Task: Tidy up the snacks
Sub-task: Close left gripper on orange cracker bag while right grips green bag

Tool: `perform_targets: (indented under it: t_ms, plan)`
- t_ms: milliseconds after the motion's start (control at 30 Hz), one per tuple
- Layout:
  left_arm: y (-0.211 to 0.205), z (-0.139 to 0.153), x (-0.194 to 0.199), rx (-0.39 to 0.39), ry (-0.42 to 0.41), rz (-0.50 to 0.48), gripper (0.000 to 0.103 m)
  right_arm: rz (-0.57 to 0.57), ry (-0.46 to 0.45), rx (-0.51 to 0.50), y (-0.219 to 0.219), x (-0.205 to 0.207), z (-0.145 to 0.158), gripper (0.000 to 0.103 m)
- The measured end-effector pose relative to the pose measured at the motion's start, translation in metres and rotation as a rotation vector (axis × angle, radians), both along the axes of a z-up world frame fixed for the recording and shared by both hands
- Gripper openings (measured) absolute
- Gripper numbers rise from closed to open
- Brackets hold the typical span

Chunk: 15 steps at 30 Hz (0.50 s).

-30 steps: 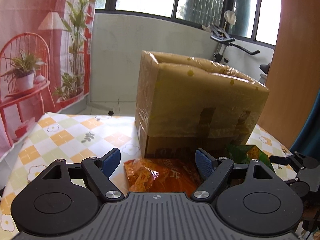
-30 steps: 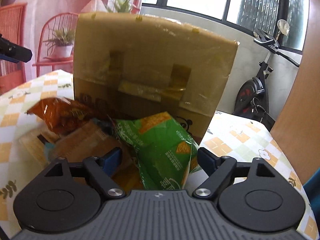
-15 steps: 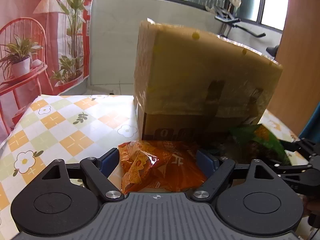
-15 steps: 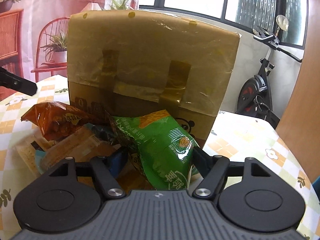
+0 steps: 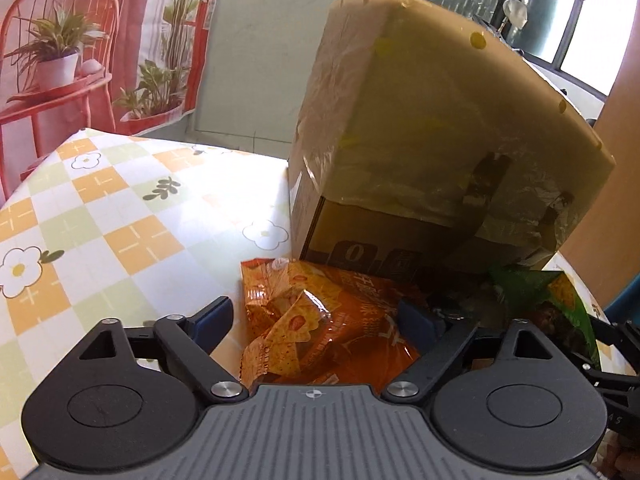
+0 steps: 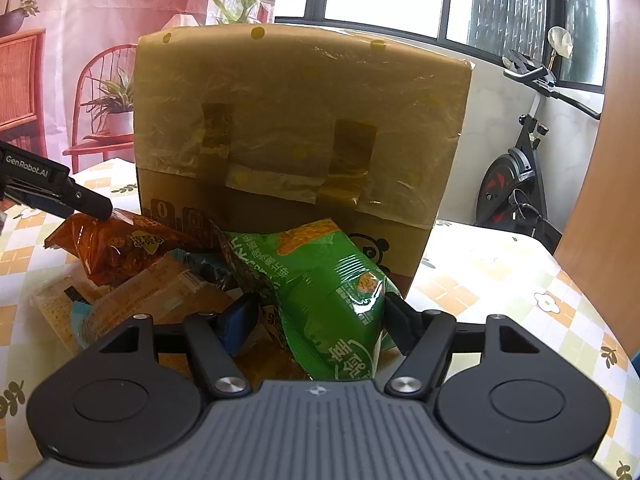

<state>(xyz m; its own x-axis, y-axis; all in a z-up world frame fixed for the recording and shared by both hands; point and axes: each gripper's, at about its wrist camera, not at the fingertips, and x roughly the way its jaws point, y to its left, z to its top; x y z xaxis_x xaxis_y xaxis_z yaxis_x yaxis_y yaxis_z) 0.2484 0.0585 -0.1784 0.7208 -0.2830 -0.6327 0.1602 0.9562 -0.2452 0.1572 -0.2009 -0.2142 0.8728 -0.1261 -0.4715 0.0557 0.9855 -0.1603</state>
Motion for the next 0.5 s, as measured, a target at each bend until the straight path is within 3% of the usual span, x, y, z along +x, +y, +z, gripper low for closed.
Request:
perform_targets:
  t_ms: [433, 500]
  plan:
    - [-0.004, -0.022, 0.004, -0.054, 0.046, -0.015, 0.093, 0.001, -0.005, 0.008, -0.001, -0.002, -0.001, 0.069]
    - [-0.004, -0.024, 0.004, -0.068, 0.049, -0.014, 0.090, 0.001, -0.006, 0.009, -0.001, -0.002, -0.001, 0.069]
